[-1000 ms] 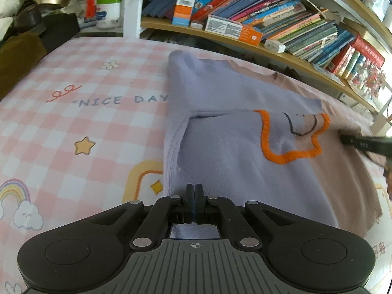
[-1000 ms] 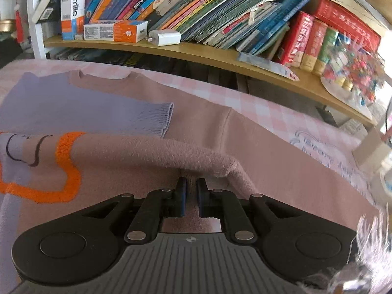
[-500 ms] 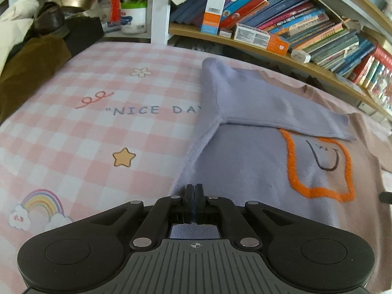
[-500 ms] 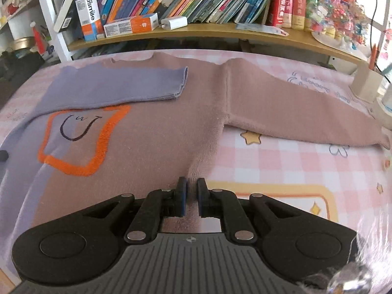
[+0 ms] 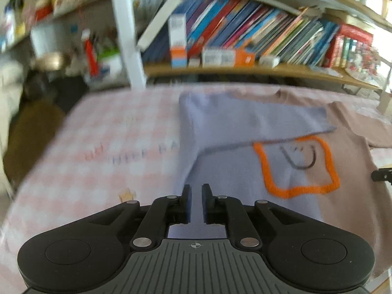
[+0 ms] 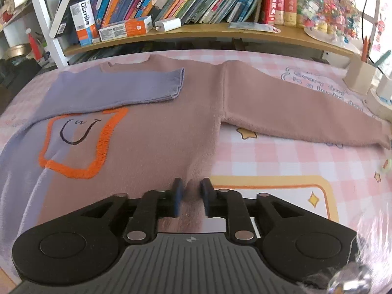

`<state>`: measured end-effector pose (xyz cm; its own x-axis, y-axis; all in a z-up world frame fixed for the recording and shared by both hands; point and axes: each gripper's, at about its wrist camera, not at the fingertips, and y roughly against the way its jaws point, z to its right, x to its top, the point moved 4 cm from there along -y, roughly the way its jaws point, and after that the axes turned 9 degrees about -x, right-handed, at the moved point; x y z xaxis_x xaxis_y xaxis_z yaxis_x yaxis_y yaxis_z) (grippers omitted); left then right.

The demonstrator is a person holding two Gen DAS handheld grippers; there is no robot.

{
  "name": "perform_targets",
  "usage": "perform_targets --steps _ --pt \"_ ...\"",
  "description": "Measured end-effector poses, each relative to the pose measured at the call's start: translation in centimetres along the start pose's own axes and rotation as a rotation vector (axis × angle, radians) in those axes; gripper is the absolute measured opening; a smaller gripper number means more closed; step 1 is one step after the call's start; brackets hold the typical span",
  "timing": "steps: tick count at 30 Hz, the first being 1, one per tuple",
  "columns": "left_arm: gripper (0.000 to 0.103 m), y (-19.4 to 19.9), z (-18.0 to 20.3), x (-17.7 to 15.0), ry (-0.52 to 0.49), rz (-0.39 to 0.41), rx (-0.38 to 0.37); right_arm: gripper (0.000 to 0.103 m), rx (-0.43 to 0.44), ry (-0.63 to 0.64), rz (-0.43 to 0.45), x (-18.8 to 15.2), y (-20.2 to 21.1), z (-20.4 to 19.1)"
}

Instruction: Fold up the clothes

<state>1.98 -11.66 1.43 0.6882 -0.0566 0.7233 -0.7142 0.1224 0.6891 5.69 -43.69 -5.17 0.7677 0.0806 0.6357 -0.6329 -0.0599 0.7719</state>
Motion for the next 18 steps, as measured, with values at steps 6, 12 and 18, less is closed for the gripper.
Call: perform_targets --steps 6,12,18 --pt "0.011 -3.8 6.1 3.5 -0.15 0.001 -0.151 0.029 -0.005 -0.002 0.03 -1.7 2.3 -0.9" --pt "0.011 -9.4 13.5 5.5 -0.322 -0.029 -0.278 0.038 0.039 0.048 0.008 -4.1 4.9 -2.5" --pt "0.011 -12.7 17.5 6.5 -0.46 -0.019 -0.334 0.036 0.076 0.092 -0.03 -5.8 6.0 -3.6"
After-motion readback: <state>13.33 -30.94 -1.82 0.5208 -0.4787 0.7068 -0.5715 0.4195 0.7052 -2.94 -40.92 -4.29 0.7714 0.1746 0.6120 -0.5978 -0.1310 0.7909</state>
